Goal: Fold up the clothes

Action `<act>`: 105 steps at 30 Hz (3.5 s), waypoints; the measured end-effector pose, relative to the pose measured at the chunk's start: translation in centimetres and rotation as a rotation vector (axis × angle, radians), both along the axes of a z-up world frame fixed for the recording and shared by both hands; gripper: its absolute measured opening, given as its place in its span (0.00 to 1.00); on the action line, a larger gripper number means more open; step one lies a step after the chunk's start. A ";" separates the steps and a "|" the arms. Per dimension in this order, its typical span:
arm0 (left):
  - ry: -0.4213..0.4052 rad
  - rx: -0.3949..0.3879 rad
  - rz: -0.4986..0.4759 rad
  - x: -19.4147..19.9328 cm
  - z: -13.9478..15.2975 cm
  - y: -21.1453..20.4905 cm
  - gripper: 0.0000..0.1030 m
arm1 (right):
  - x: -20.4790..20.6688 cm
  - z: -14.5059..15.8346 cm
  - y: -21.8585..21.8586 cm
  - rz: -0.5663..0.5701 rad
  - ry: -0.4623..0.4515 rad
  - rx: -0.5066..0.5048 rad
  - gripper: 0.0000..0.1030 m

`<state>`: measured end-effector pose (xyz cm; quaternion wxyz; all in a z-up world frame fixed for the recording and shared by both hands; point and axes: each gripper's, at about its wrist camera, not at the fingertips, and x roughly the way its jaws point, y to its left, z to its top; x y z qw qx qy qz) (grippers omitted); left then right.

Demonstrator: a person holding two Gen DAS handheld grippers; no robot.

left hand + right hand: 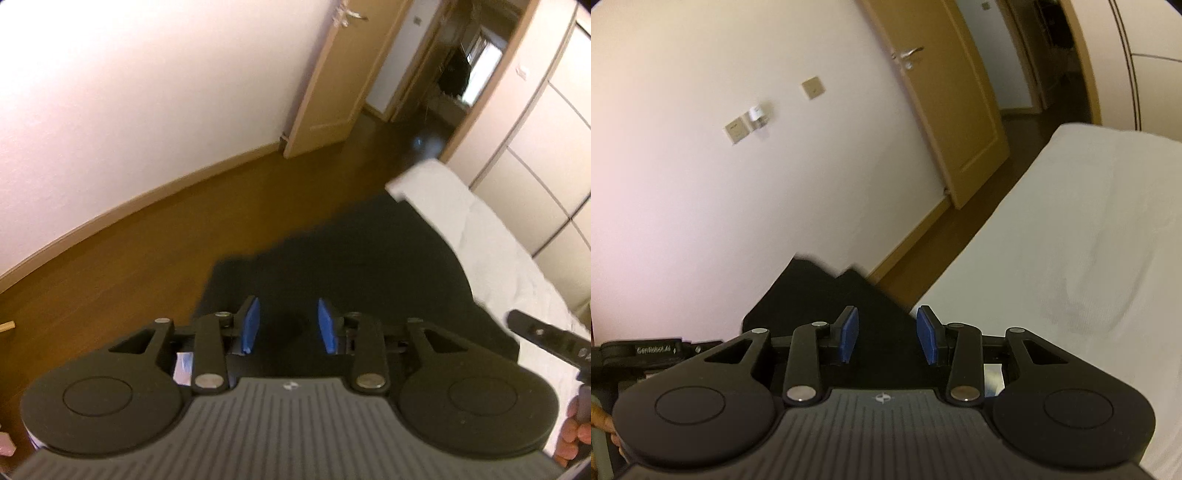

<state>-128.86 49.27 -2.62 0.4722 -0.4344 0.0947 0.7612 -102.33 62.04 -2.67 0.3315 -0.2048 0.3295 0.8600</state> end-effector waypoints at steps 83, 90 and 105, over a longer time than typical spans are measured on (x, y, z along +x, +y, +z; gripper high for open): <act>0.493 -0.229 0.471 41.4 14.4 -25.8 1.00 | 27.2 12.4 -23.3 0.365 -0.089 0.240 1.00; 0.365 -0.220 0.474 38.0 12.5 -25.0 0.99 | 23.9 10.2 -21.2 0.359 -0.224 0.155 1.00; 0.224 -0.242 0.439 32.9 9.2 -20.8 0.99 | 19.5 7.0 -17.1 0.343 -0.299 0.075 1.00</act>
